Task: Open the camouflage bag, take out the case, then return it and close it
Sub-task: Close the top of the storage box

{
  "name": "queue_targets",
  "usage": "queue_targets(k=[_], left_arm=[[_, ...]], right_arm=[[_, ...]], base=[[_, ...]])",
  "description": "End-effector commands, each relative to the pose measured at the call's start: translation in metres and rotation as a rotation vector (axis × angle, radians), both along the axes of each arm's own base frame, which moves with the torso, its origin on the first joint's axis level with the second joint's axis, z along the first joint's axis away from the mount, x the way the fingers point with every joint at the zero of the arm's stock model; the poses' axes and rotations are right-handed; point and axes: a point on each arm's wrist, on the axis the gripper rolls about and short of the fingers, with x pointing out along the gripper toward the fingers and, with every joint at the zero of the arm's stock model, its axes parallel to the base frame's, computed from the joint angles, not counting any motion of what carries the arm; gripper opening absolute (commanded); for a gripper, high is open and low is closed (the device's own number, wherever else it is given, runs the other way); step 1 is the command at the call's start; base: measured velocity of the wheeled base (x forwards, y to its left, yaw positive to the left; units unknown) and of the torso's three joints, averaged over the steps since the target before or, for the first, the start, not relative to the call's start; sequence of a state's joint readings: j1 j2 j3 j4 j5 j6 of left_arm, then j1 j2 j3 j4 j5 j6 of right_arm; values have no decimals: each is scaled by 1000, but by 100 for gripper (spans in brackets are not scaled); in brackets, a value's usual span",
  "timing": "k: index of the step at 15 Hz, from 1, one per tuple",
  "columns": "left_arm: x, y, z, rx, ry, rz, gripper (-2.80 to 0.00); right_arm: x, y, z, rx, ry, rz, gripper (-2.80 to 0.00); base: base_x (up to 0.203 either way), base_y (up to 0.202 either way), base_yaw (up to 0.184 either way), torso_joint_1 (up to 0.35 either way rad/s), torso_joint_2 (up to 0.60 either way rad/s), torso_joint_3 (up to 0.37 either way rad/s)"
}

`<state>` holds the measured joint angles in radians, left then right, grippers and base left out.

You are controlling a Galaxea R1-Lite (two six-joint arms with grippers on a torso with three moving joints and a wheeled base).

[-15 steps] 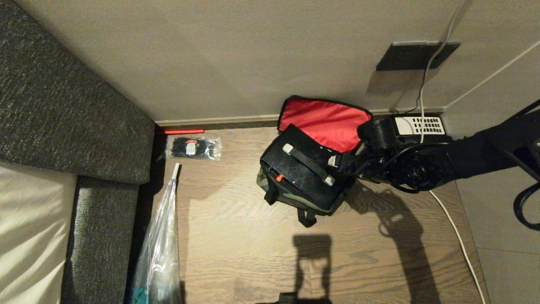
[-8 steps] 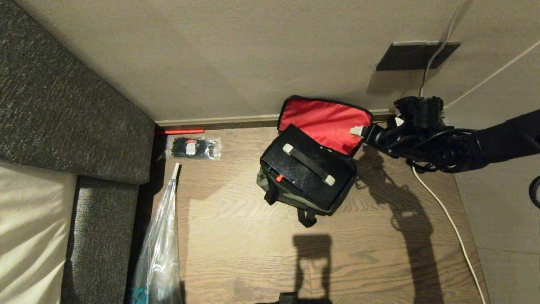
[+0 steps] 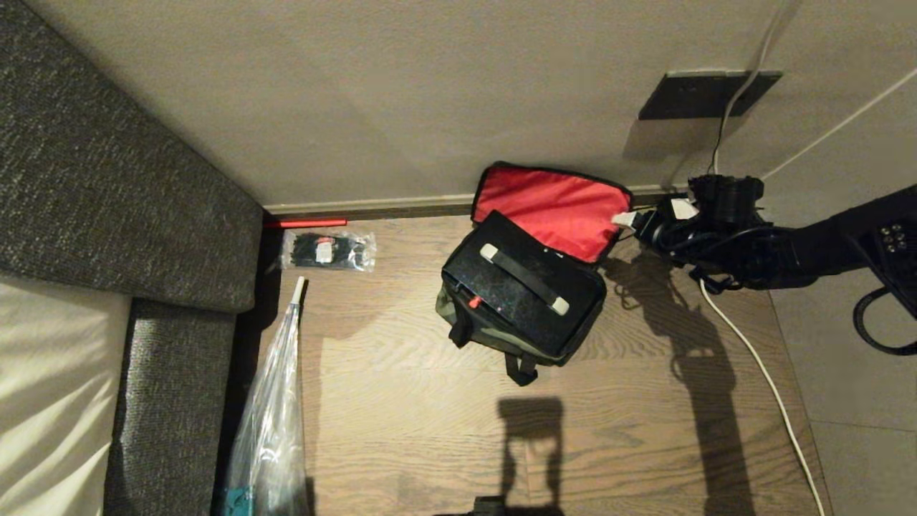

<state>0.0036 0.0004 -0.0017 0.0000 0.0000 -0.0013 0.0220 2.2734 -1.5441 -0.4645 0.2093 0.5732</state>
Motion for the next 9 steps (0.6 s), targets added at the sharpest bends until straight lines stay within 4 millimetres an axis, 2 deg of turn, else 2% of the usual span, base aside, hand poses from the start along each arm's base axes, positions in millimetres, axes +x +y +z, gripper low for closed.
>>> queue_targets(k=[1, 3, 9], left_arm=[[0, 0, 0, 0, -3, -1, -280], [0, 0, 0, 0, -3, -1, -280], [0, 0, 0, 0, -2, -1, -280]], right_arm=[[14, 0, -22, 29, 26, 57, 0], [21, 2, -26, 67, 9, 141, 0], [45, 5, -42, 54, -127, 165, 0]], base=[[0, 0, 0, 0, 0, 0], [0, 0, 0, 0, 0, 0], [0, 0, 0, 0, 0, 0]])
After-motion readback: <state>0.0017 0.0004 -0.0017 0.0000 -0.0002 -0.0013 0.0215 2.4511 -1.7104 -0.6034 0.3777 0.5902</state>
